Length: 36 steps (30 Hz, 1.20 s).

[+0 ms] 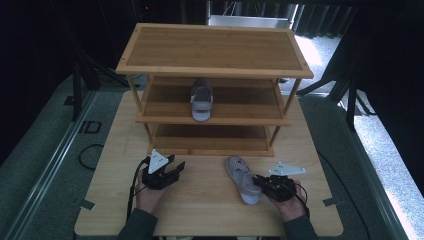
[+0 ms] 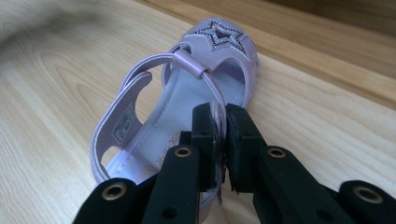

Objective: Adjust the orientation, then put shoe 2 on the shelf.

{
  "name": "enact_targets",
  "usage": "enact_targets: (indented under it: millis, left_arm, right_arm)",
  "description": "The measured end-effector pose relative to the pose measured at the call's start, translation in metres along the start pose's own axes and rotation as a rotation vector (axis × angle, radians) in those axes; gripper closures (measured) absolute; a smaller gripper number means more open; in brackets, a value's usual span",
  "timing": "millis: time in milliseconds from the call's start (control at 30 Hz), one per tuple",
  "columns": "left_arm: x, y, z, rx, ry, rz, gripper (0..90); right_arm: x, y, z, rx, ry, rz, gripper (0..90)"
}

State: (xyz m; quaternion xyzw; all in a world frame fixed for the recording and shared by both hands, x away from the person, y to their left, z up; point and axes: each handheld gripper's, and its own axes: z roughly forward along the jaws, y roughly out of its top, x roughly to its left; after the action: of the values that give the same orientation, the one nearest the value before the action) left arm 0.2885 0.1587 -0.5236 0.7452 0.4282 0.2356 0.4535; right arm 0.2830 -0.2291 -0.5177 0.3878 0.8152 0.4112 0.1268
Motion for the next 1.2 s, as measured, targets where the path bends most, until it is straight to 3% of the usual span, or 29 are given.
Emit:
enact_targets:
  millis: [600, 1100, 1200]
  left_arm:
    - [0.0, 0.0, 0.0, -0.004, 0.005, -0.003, 52.0]
    - [0.0, 0.0, 0.0, -0.004, 0.005, -0.002, 52.0]
    - [0.0, 0.0, 0.0, -0.003, 0.007, -0.004, 52.0]
  right_arm:
    - [0.004, 0.016, -0.006, -0.056, 0.031, 0.013, 82.9]
    - [0.012, 0.043, -0.018, -0.111, 0.073, -0.024, 82.9]
    - [0.013, 0.049, -0.019, -0.115, 0.102, -0.034, 82.9]
